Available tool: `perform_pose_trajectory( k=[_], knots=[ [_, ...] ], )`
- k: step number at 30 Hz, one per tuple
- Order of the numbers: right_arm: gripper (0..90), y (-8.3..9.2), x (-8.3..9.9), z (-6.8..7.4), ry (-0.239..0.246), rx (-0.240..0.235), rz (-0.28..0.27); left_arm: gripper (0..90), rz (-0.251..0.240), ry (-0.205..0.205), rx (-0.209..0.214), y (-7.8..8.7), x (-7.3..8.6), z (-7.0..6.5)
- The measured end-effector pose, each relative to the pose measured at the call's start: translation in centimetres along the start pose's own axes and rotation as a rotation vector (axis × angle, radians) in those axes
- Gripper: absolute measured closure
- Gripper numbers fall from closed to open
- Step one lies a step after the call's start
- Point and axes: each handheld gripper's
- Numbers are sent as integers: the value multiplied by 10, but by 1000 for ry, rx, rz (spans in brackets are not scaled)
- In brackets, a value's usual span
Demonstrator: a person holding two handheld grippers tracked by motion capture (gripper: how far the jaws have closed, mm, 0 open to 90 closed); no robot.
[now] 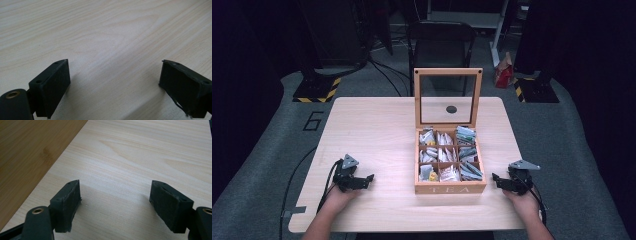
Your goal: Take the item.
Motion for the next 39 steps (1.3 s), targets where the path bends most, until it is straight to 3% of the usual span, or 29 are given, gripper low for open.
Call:
perform_pose_trajectory(
  k=[32,39],
  knots=[
    [269,1,-1,-1,4,-8,9,93,-1,1,-1,0,0,0],
    [330,4,-2,-1,7,-13,33,93,-1,1,0,0,0,0]
  ],
)
Point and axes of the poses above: each handheld gripper's, and its own axes: y roughly backward along the jaws, x roughly out of its underside, z roughly to its left, and after that the axes turned 7 degrees about -y, right-handed
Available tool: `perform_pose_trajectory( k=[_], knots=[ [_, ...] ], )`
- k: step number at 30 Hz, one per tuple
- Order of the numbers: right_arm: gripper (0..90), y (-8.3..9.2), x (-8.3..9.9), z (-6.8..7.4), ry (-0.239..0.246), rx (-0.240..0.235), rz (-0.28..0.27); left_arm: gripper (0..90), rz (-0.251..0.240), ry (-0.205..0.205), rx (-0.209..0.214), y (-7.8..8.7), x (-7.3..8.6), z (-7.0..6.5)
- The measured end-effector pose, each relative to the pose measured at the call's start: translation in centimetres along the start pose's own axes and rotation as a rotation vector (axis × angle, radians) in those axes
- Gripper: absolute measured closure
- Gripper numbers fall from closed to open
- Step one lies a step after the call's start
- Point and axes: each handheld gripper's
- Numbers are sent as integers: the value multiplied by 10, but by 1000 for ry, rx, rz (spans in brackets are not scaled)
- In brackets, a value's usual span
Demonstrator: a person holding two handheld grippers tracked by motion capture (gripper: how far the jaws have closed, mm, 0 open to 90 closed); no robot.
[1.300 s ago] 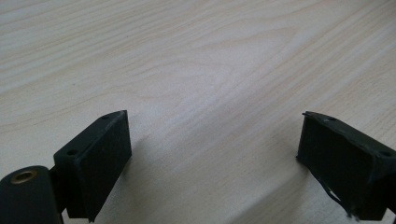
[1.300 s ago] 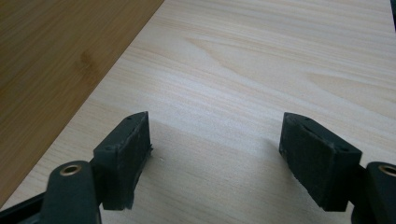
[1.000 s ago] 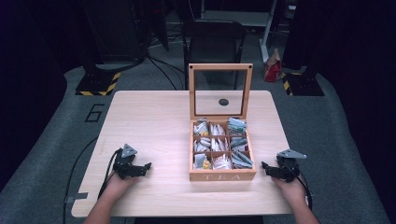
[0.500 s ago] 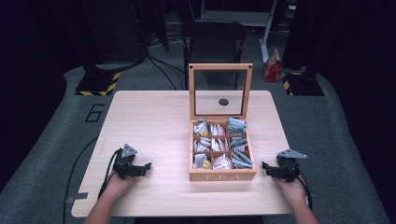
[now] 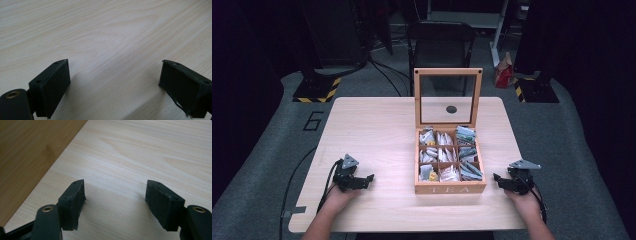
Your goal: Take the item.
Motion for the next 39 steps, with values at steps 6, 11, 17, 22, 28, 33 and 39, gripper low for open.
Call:
perform_pose_trajectory(
  k=[6,11,17,22,28,33,39],
  knots=[
    [339,4,-3,-1,4,9,13,93,0,0,0,0,0,0],
    [351,8,-6,2,17,6,-3,93,0,0,0,0,0,0],
    [364,10,-9,6,14,-21,-12,93,1,-2,0,0,0,0],
    [371,15,-13,8,19,-29,-30,93,1,-1,0,0,0,0],
    [370,21,-16,9,0,-38,-65,93,-1,-2,-1,0,0,0],
    [372,25,-18,11,2,-45,-75,93,-1,-1,0,0,0,0],
    [372,29,-20,17,16,-48,-79,93,0,-1,-1,0,0,0]
  ],
)
Point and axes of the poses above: each handheld gripper's, and its own axes: y roughly backward along the jaws, x roughly out of its underside, z roughly to its left, and after that the axes turned 7 degrees about -y, right-handed
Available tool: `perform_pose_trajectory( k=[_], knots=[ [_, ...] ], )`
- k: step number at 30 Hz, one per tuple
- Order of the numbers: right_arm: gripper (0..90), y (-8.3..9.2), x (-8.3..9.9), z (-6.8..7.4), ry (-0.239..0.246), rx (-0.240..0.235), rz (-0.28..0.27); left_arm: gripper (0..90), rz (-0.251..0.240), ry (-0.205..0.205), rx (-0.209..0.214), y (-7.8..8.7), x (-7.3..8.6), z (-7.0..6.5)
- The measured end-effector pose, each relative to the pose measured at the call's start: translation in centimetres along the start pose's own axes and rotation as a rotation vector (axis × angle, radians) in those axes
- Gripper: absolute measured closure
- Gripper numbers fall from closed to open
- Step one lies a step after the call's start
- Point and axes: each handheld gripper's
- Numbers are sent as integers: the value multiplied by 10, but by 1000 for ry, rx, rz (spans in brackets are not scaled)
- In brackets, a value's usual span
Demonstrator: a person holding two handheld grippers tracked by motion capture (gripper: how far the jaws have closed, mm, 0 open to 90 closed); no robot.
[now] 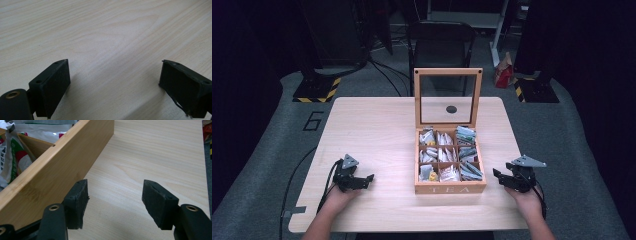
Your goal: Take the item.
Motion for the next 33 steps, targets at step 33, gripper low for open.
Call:
perform_pose_trajectory(
  k=[33],
  knots=[
    [358,23,-26,16,52,-73,-25,93,1,-1,0,0,0,0]
  ],
)
Point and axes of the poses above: each handheld gripper's, and its own axes: y roughly backward along the jaws, x roughly out of its underside, z roughly to its left, and after that the axes turned 7 degrees about -y, right-handed
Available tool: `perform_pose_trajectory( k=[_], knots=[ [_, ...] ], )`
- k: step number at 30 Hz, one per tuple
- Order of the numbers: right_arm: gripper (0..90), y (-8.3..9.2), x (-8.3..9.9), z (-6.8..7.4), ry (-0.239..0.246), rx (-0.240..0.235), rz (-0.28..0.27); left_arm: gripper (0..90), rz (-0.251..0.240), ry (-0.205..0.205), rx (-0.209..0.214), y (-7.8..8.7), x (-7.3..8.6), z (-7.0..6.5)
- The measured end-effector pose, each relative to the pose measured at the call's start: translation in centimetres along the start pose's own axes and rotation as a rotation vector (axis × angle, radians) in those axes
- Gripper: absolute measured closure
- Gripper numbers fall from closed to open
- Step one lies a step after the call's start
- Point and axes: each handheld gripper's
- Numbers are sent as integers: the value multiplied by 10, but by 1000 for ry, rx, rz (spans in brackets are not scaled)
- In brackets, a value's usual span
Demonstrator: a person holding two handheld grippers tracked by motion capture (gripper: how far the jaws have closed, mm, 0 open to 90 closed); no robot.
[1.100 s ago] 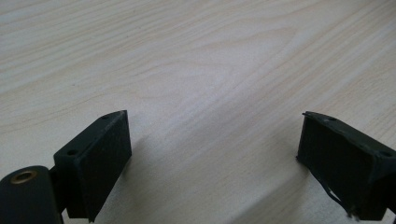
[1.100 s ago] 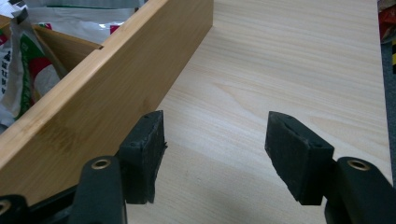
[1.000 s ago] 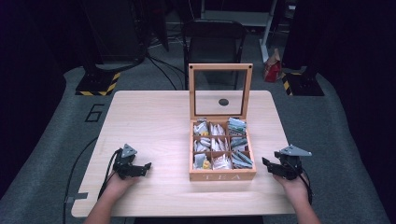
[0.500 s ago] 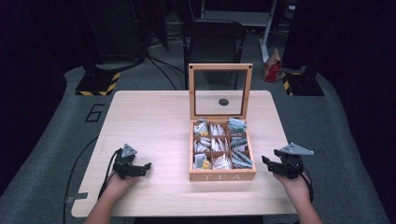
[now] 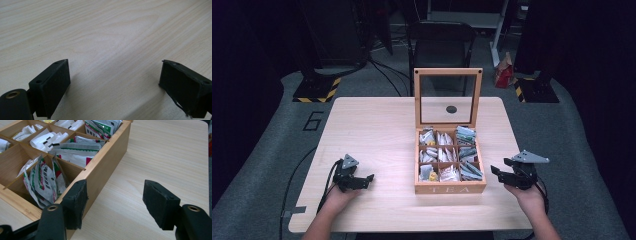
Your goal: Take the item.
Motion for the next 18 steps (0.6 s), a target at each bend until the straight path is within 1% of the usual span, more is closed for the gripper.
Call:
perform_pose_trajectory(
  k=[4,6,10,12,13,16,18],
  knots=[
    [357,1,-4,3,0,-11,2,93,-1,0,0,0,0,0],
    [357,2,-5,4,15,-12,6,93,0,-2,0,0,0,0],
    [357,4,-9,5,26,-19,5,93,0,3,1,0,0,0],
    [357,5,-11,6,37,-25,10,93,-1,-1,0,0,0,0],
    [357,6,-13,7,48,-18,12,93,-1,-1,0,0,0,0],
    [357,8,-16,9,74,-24,20,93,0,0,0,0,0,0],
    [357,9,-19,10,80,-27,18,93,1,0,0,0,0,0]
  ],
)
Point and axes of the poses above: each handheld gripper's, and its own axes: y roughly backward along the jaws, x roughly out of its underside, z roughly to its left, and after that the axes turned 7 degrees about -y, right-handed
